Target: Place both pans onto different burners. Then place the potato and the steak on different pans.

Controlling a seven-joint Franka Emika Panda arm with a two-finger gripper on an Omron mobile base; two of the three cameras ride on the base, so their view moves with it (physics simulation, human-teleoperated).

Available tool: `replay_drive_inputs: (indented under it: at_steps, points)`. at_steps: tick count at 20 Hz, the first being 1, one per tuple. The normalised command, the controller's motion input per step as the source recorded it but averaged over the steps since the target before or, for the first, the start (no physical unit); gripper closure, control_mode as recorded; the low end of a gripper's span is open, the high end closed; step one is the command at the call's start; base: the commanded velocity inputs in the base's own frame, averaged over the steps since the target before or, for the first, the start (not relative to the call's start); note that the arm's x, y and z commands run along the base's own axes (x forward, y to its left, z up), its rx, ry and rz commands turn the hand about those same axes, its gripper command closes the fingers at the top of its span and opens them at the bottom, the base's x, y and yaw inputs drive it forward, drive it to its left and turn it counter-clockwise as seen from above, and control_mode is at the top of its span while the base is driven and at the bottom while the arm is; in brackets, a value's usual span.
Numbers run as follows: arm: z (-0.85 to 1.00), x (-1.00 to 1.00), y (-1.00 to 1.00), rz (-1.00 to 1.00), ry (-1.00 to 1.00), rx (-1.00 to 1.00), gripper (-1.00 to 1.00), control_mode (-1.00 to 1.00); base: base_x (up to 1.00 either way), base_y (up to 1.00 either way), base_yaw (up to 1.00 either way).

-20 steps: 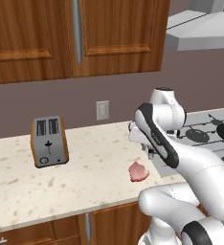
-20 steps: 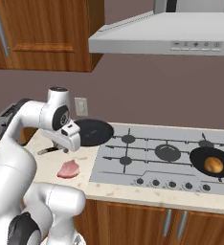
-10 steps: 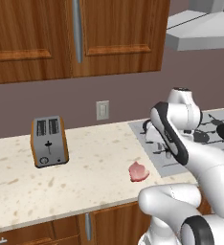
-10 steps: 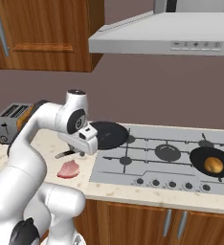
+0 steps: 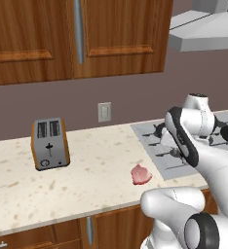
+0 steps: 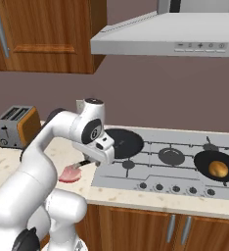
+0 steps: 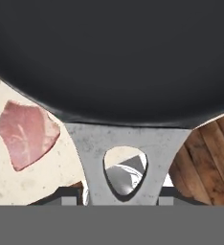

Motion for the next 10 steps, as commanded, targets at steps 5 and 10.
replay_drive_inputs:
  at_steps: [5,10]
  points:
    - [-0.31,0.0,-0.39,0.0,0.0,-0.02,1.0,-1.0,0.0,0.0,0.0]
    - [-0.3,0.11,-0.28,0.04,0.0,0.0,1.0,-1.0,0.0,0.0,0.0]
